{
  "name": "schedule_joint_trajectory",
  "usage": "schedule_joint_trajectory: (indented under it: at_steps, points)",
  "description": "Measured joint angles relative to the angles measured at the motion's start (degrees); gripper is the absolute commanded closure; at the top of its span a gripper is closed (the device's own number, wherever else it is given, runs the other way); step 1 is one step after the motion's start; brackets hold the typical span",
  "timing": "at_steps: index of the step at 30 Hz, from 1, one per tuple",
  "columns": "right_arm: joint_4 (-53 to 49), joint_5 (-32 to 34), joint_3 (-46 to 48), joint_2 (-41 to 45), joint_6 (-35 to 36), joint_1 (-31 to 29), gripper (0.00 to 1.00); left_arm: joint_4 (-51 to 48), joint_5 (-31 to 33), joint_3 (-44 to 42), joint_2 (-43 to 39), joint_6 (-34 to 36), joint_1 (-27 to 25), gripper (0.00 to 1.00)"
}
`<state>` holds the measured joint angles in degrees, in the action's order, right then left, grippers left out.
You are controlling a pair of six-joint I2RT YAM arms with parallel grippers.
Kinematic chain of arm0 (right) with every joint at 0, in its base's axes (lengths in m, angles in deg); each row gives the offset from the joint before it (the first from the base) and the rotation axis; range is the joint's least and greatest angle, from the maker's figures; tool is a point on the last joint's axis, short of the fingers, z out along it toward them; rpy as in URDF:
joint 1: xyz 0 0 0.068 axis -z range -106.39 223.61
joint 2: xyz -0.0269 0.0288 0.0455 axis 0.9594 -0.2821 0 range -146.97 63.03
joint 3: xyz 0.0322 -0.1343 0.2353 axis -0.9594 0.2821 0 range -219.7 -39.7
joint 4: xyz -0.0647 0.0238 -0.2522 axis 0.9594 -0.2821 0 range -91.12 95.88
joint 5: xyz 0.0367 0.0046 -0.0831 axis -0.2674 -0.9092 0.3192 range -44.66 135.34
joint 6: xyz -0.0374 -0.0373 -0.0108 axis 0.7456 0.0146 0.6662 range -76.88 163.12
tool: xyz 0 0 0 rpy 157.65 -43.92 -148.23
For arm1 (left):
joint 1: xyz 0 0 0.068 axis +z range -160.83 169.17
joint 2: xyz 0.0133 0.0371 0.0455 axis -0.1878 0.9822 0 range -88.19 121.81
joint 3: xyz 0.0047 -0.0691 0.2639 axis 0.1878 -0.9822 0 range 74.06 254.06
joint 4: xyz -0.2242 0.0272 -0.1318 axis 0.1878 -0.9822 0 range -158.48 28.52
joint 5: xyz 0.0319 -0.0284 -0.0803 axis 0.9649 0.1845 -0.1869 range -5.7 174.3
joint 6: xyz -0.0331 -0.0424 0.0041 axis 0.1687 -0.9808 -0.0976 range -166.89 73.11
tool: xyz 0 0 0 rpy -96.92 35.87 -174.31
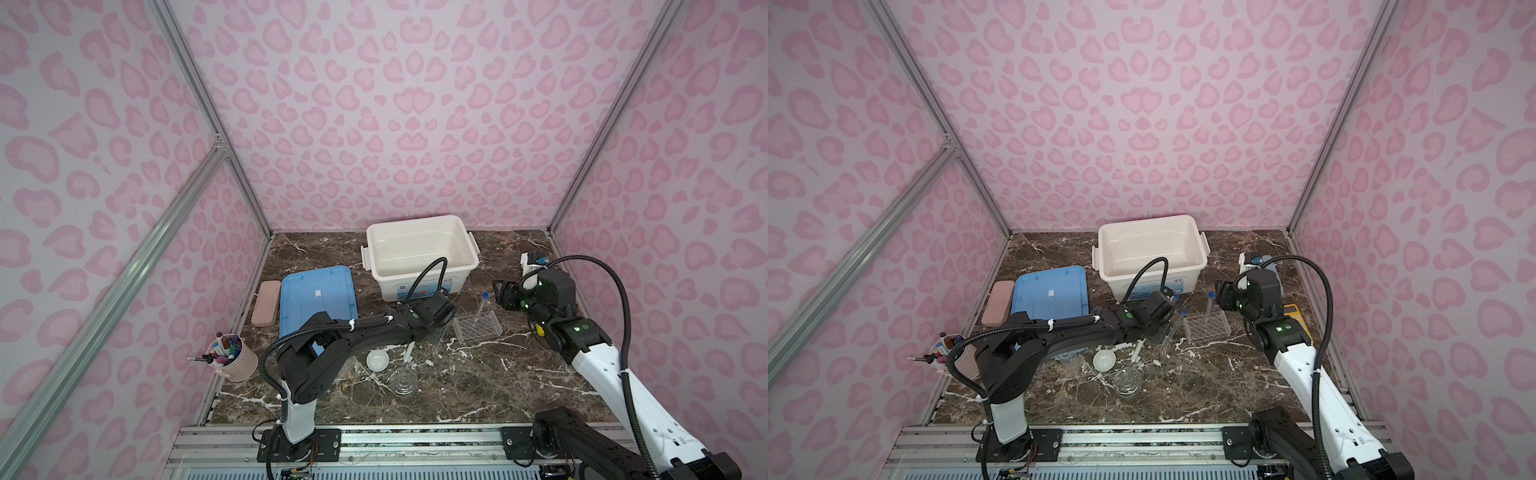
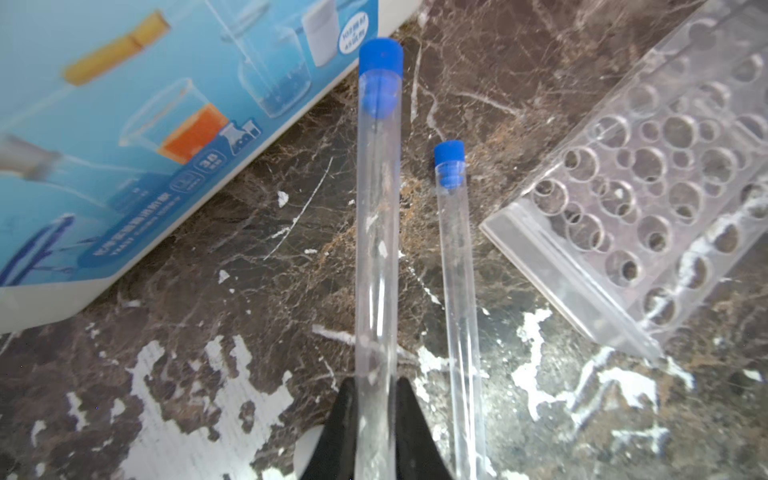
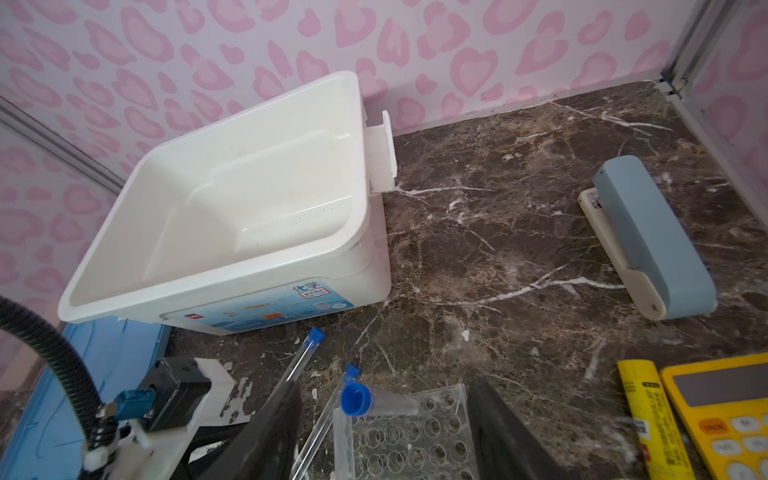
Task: Organize the chemistry lab equipment
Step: 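Lift the second tube upright with left gripper while right gripper reaches its cap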
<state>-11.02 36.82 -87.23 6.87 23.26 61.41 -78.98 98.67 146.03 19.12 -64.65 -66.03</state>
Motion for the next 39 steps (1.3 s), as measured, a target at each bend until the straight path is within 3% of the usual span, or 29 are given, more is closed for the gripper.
schedule_joint_trajectory:
  at_steps: [15, 39]
  points:
    - [-4.26, -19.65, -6.03, -5.44, -1.03, 1.62, 0.42, 8.72, 0.02, -10.73, -14.08, 7.32, -1.51, 0.87]
    - [1.6, -34.18, -5.38, -12.72, -6.99, 1.66, 0.55, 18.97, -5.16, -15.91, -20.83, 16.61, -2.51, 0.87]
